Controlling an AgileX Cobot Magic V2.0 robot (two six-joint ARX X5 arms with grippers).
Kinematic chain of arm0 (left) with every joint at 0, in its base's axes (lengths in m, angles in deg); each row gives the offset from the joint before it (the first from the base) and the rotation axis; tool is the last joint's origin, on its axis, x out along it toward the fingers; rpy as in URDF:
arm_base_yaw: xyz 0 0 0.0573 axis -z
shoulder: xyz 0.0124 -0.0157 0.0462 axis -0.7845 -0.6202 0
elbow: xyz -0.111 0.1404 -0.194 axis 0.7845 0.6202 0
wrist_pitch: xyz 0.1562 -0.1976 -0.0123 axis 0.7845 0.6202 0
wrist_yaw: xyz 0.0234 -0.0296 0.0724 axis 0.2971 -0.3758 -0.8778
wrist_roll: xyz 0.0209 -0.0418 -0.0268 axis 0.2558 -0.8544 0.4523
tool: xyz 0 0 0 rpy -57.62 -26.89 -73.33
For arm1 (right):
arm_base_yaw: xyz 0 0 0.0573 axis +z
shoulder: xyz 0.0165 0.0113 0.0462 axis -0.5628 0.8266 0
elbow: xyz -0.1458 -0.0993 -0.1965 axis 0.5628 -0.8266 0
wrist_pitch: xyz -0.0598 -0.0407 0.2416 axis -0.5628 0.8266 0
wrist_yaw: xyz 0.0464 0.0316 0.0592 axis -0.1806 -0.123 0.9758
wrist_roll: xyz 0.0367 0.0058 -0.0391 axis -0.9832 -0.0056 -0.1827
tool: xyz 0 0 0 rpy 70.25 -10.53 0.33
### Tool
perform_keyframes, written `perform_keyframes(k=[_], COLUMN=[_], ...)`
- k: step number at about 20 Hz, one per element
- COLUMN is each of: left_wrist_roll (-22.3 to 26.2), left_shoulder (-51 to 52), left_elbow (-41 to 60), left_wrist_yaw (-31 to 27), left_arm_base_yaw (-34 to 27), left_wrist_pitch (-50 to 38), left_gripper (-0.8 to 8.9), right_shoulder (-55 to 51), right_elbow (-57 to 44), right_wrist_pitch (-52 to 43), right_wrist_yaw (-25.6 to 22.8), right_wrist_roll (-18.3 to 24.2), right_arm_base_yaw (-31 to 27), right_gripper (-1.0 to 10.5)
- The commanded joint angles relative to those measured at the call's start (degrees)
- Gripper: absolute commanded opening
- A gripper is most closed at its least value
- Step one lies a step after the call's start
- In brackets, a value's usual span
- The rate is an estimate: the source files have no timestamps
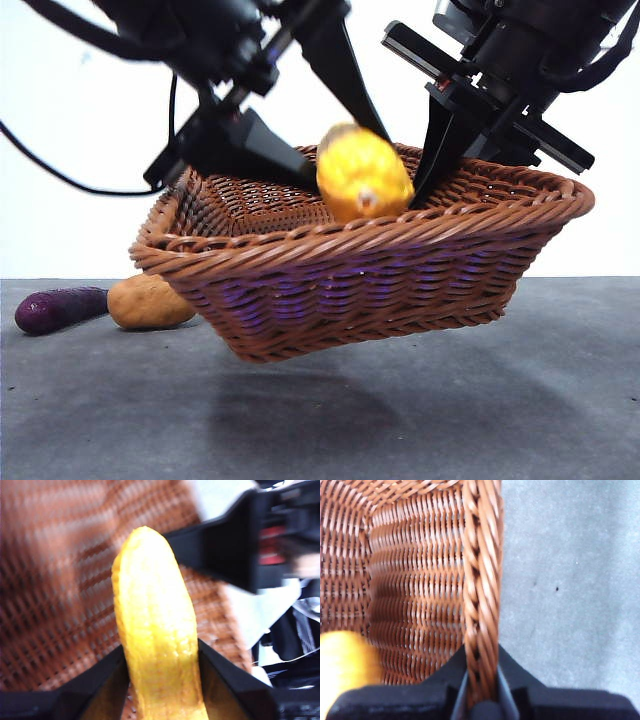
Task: Help me put the vegetables on the table into the basket
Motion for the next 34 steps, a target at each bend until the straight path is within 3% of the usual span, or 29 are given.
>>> perform_keyframes(k=[1,2,5,6,11,15,18,21,23,24,26,28,31,34], left_wrist_roll=[-1.1,-1.1,-0.3,0.1,1.4,4.2,7.5,12.1,18.0,23.3,36.9,49.1,63.9,69.4], left_shoulder=[-1.3,-1.7,-1.8,-1.8,-1.8,-0.5,4.1,12.0,17.6,20.3,24.2,24.6,20.7,11.8], left_elbow=[0.3,0.3,0.3,0.3,0.3,0.3,0.3,0.2,0.2,0.2,0.2,0.2,0.0,-4.0], left_wrist_yaw=[0.1,0.7,2.9,2.9,3.1,8.9,8.4,6.5,2.9,-0.4,-8.6,-12.0,-12.6,-9.7], left_arm_base_yaw=[0.2,0.2,0.2,0.2,0.2,-0.1,-1.1,-5.3,-8.3,-9.9,-13.0,-16.2,-21.9,-29.1], left_wrist_pitch=[-0.8,-1.3,-1.9,-1.8,-1.4,-1.1,3.1,10.4,15.1,17.5,21.4,22.1,21.5,21.1], left_gripper=[0.04,0.25,3.95,4.40,4.40,4.40,4.40,4.40,4.40,4.40,4.40,4.40,4.40,4.40], right_shoulder=[0.1,0.1,0.1,0.1,0.1,0.1,-0.1,-0.1,-0.4,-0.8,-2.3,-3.8,-6.0,-8.4], right_elbow=[-0.2,-0.2,-0.2,-0.2,-0.2,-0.2,-0.1,-0.1,-0.1,0.0,1.4,4.0,8.8,12.6], right_wrist_pitch=[-1.0,-1.2,-1.6,-1.7,-1.7,-1.7,-1.7,-1.7,-1.7,-1.7,-0.3,3.0,10.5,14.6], right_wrist_yaw=[0.4,0.4,0.5,0.5,0.9,0.4,0.6,4.0,6.1,6.2,6.7,6.8,6.9,6.9], right_wrist_roll=[-1.0,-1.0,-1.0,-1.0,-1.0,-0.3,0.5,1.0,1.0,1.2,2.7,4.6,9.2,11.6], right_arm_base_yaw=[0.1,0.1,0.1,0.1,0.1,-0.1,-2.1,-5.6,-7.1,-7.6,-8.4,-8.7,-8.7,-8.7], right_gripper=[-0.1,-0.1,-0.1,-0.1,-0.1,-0.1,-0.1,-0.1,-0.1,-0.1,-0.1,-0.1,-0.1,-0.1])
